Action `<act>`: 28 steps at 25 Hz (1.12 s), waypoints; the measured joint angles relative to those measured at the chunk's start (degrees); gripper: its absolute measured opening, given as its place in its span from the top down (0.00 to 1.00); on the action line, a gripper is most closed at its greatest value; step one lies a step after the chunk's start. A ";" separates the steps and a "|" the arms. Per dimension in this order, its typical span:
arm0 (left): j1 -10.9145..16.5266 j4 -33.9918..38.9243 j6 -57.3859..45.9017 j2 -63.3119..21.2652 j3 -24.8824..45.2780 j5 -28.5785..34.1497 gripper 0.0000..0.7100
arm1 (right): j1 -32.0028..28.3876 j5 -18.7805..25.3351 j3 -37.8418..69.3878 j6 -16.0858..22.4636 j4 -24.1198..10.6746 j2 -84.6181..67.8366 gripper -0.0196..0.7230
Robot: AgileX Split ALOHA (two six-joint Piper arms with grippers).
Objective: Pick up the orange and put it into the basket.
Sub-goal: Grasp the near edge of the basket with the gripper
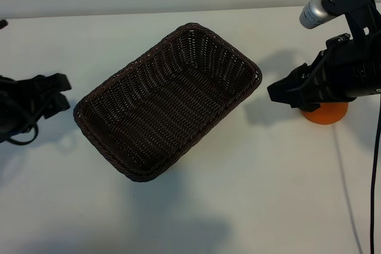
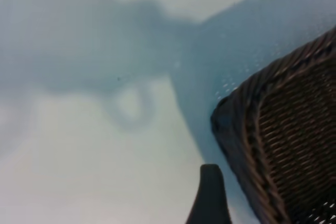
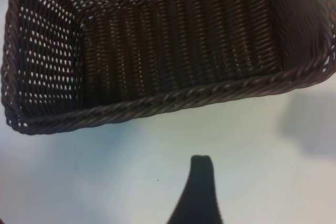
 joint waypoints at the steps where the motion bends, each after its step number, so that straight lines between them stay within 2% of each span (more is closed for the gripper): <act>1: -0.84 -0.44 -0.12 0.74 0.00 -0.45 0.18 | 0.00 0.00 0.00 0.00 0.00 0.00 0.17; 7: -8.16 -2.37 -3.22 7.00 0.45 -6.47 0.18 | 0.00 0.00 0.00 0.00 0.00 0.00 0.17; 10: -9.99 -2.50 -4.61 7.68 0.45 -8.03 0.18 | 0.00 0.04 0.00 0.00 0.00 0.00 0.17; 16: -10.29 -0.35 -4.85 5.21 0.45 -4.50 0.18 | 0.00 0.17 0.00 0.00 0.00 0.00 0.17; 22: -10.37 4.64 -10.86 -1.12 0.57 -2.53 0.18 | 0.00 0.40 0.00 0.00 0.00 0.00 0.17; 28: -10.37 3.32 -12.05 -2.76 0.63 -2.47 0.18 | 0.00 0.84 0.00 0.00 0.00 0.00 0.17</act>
